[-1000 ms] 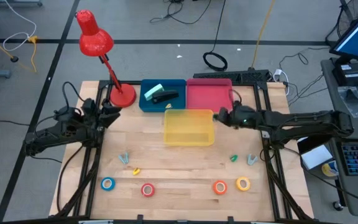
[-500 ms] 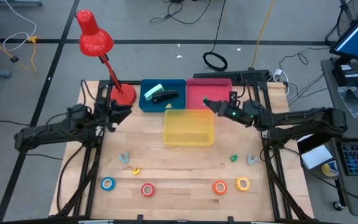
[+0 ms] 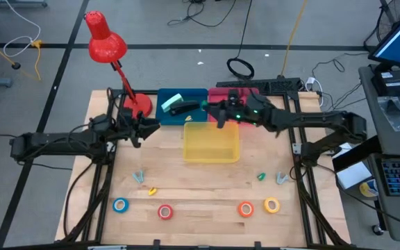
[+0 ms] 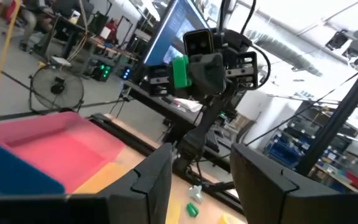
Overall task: Pick and place Stapler, Stapler remover, tape
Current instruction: Put the green stapler into the blue bin
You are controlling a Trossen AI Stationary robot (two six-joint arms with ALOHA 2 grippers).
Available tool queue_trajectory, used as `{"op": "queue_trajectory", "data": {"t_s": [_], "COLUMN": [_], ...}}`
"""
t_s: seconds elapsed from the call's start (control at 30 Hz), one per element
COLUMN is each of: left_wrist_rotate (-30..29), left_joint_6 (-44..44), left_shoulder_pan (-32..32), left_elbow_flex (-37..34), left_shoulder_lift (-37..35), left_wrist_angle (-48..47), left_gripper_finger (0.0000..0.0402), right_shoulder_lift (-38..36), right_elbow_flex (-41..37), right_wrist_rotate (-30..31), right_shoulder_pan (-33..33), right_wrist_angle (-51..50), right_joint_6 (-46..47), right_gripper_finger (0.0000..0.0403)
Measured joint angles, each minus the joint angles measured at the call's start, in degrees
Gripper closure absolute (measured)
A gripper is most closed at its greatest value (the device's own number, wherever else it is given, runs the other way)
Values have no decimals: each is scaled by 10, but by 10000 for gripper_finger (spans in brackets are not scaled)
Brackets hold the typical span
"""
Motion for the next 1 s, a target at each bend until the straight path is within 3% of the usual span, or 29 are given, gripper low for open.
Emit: {"op": "queue_trajectory", "data": {"t_s": [0.3,0.6,0.73,1.0], "left_wrist_rotate": [12,10,20,86], "left_joint_6": [-10,1,17,72], "left_shoulder_pan": [-1,3,3,3], "left_elbow_flex": [0,27,62,147], "left_shoulder_lift": [93,143,174,226], "left_wrist_angle": [117,148,127,-27], "left_gripper_finger": [240,236,216,170], "right_shoulder_lift": [116,162,170,174], "right_elbow_flex": [104,121,121,121], "right_wrist_rotate": [-80,-185,-216,-246], "right_shoulder_pan": [-3,-2,-2,-2], "right_wrist_angle": [-3,-7,-10,-75], "right_joint_6": [-13,10,9,-10], "right_gripper_finger": [337,337,337,337]}}
